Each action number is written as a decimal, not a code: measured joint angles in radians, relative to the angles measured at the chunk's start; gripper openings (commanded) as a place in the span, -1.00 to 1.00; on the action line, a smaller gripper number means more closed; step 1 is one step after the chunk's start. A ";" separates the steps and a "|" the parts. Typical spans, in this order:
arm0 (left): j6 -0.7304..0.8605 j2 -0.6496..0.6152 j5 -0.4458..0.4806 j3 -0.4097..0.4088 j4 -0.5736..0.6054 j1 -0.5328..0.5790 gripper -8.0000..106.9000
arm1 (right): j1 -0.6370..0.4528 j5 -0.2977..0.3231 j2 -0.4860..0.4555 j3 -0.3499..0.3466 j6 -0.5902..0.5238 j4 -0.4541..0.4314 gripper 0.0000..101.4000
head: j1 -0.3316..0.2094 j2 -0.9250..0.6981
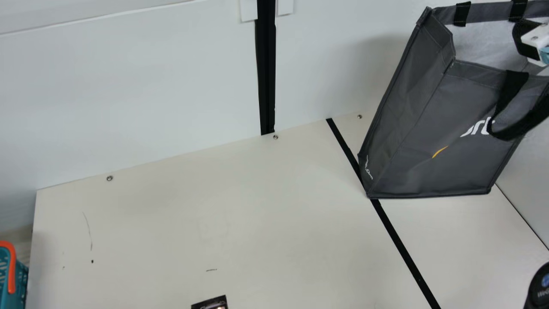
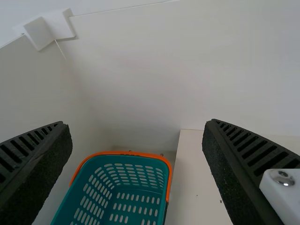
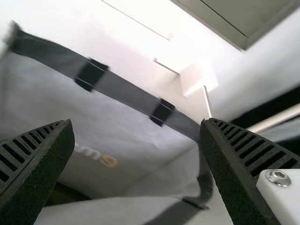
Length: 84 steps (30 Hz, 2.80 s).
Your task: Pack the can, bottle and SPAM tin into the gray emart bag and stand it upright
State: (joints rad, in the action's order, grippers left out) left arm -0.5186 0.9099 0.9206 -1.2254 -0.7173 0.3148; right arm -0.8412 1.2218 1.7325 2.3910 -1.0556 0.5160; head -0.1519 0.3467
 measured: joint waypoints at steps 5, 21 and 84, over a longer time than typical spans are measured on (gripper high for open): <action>0.000 0.000 0.000 0.000 0.000 0.000 0.71 | 0.059 0.000 -0.036 -0.027 0.000 0.021 0.87 | 0.000 0.000; 0.000 0.000 0.000 0.000 0.000 0.000 0.71 | 0.318 -0.002 -0.132 -0.122 0.048 -0.021 0.87 | 0.000 0.002; 0.000 0.000 0.000 0.000 0.000 0.000 0.71 | 0.626 -0.004 -0.677 -1.041 0.389 -0.269 0.87 | 0.000 0.002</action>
State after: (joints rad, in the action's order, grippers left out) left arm -0.5186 0.9099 0.9206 -1.2254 -0.7173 0.3148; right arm -0.2150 1.2182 1.0556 1.3500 -0.6665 0.2472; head -0.1519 0.3482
